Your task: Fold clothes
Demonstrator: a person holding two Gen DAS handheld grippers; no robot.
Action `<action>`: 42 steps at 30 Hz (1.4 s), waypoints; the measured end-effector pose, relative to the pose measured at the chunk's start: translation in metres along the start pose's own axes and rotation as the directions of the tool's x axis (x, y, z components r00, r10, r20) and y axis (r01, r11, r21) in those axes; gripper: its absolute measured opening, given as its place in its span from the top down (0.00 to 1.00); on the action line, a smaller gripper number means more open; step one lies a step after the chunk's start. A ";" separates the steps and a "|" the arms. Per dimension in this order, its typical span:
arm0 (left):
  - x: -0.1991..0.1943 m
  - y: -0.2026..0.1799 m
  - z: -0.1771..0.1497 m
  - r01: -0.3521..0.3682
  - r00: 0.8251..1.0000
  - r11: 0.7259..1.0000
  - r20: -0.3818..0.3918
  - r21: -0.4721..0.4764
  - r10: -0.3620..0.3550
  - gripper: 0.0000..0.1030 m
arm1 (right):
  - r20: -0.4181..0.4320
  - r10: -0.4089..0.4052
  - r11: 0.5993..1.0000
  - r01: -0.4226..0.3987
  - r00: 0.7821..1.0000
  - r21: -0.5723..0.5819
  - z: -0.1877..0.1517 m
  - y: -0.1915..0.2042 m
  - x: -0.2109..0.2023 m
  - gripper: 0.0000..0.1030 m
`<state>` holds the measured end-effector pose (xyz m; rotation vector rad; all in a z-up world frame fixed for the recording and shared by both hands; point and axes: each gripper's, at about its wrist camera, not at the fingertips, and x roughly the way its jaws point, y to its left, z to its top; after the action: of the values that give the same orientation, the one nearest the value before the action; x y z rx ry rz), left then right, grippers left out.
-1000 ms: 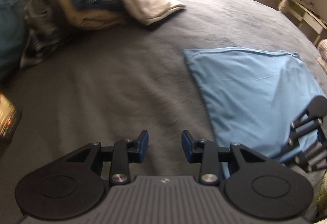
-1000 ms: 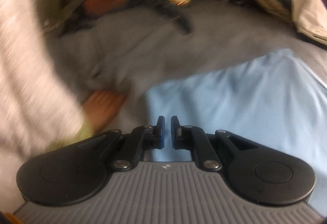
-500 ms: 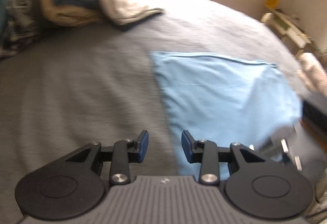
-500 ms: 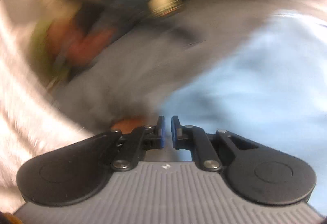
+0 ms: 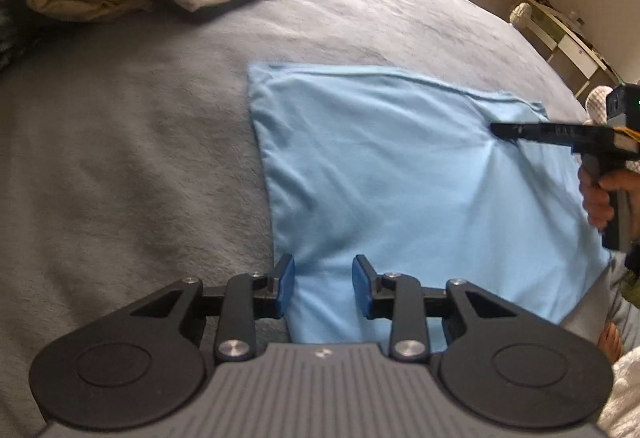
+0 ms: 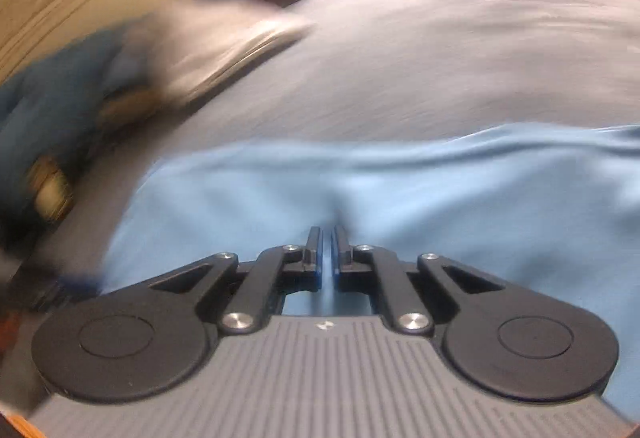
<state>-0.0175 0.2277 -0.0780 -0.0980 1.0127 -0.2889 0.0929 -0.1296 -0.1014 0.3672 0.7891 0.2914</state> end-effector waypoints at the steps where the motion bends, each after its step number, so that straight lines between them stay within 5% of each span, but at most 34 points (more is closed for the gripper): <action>1: -0.003 -0.001 0.003 -0.009 1.000 1.000 0.008 0.008 0.009 0.65 | 0.032 -0.042 0.998 0.041 0.999 0.047 0.006 -0.013 -0.005 0.94; 4: -0.007 -0.009 0.016 0.003 0.999 1.000 0.037 0.023 -0.004 0.64 | 0.100 -0.080 0.989 0.067 0.992 0.130 0.012 -0.038 -0.025 0.93; 8: 0.012 -0.029 0.038 0.022 0.998 0.997 0.051 0.075 -0.026 0.62 | 0.045 -0.012 0.997 0.008 0.999 0.075 0.002 -0.043 -0.028 0.93; 11: 0.042 -0.045 0.061 -0.053 0.997 0.989 0.063 0.136 0.045 0.58 | 0.028 -0.037 0.997 0.035 0.999 0.065 0.004 -0.061 -0.030 0.96; 16: 0.066 -0.023 0.096 -0.062 0.995 0.997 0.075 -0.043 0.065 0.60 | 0.120 -0.173 0.960 0.140 0.978 0.241 0.028 -0.126 -0.038 0.93; 19: 0.061 -0.024 0.104 -0.040 0.993 0.998 0.113 -0.047 0.046 0.54 | 0.138 -0.096 0.971 0.062 0.986 0.232 0.033 -0.124 -0.051 0.93; 22: 0.072 -0.027 0.109 -0.065 0.993 0.998 0.094 -0.027 0.067 0.53 | 0.072 0.022 0.988 -0.033 0.997 0.154 0.031 -0.103 -0.038 0.93; 24: 0.084 -0.024 0.110 -0.078 0.994 0.996 0.078 -0.041 0.081 0.55 | 0.019 0.027 0.993 -0.029 0.999 0.111 0.031 -0.096 -0.020 0.92; 28: 0.079 -0.018 0.112 -0.063 0.994 0.993 0.088 -0.100 0.072 0.56 | 0.056 -0.062 0.968 0.046 0.997 0.246 0.041 -0.128 -0.013 0.95; 31: 0.065 -0.018 0.108 -0.070 0.991 0.993 0.105 -0.091 0.080 0.48 | 0.106 -0.172 0.945 0.133 0.979 0.298 0.046 -0.142 -0.042 0.90; 37: 0.067 -0.006 0.102 -0.084 0.992 0.993 0.091 -0.083 0.092 0.47 | 0.009 -0.005 0.976 0.003 1.000 0.218 0.010 -0.132 -0.080 0.90; 42: 0.061 0.001 0.100 -0.106 0.991 0.989 0.075 -0.105 0.114 0.47 | -0.029 -0.226 0.935 0.225 0.974 0.275 -0.013 -0.158 -0.116 0.94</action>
<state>0.0979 0.2061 -0.0756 -0.1436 0.9486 -0.1321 0.0242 -0.3137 -0.1028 0.5351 0.8634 -0.0378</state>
